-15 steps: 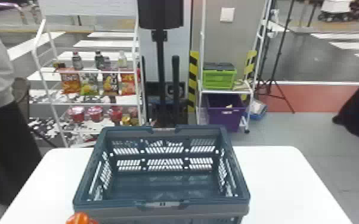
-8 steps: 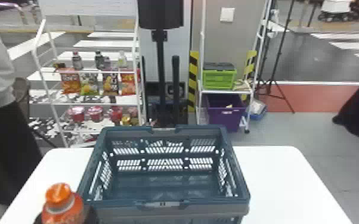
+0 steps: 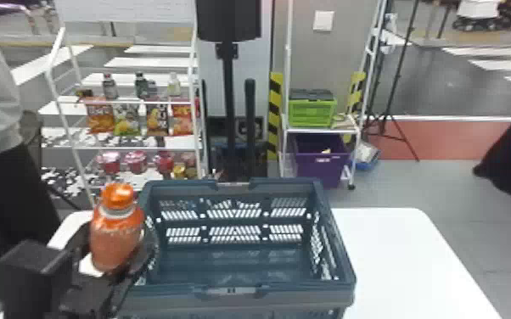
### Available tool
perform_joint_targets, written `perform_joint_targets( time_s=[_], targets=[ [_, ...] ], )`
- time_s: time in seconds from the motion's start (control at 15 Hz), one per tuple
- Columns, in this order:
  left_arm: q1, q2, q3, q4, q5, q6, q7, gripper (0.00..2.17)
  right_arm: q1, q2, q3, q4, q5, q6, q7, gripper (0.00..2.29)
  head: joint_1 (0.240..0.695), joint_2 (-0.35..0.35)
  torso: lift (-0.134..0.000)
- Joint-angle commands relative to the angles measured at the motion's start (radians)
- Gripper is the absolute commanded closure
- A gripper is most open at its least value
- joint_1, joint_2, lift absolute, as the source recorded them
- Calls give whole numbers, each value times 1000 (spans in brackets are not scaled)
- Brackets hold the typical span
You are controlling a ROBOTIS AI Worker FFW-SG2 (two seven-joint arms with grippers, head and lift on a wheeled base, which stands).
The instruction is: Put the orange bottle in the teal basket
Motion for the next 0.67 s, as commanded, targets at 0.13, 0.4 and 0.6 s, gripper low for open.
perform_joint_targets(
  time_s=[0.13, 0.4, 0.6],
  targets=[
    [-178, 90, -7, 133, -28, 39, -201, 2142, 9, 1, 4, -9, 40, 1, -1, 120, 499, 0, 0],
    [-373, 159, -91, 356, -30, 39, -347, 2142, 25, 1, -1, -12, 64, 1, -1, 120, 499, 0, 0],
    [-585, 223, -226, 540, -30, 143, -463, 2142, 32, 1, -8, -4, 72, -2, -4, 124, 499, 0, 0]
  ],
)
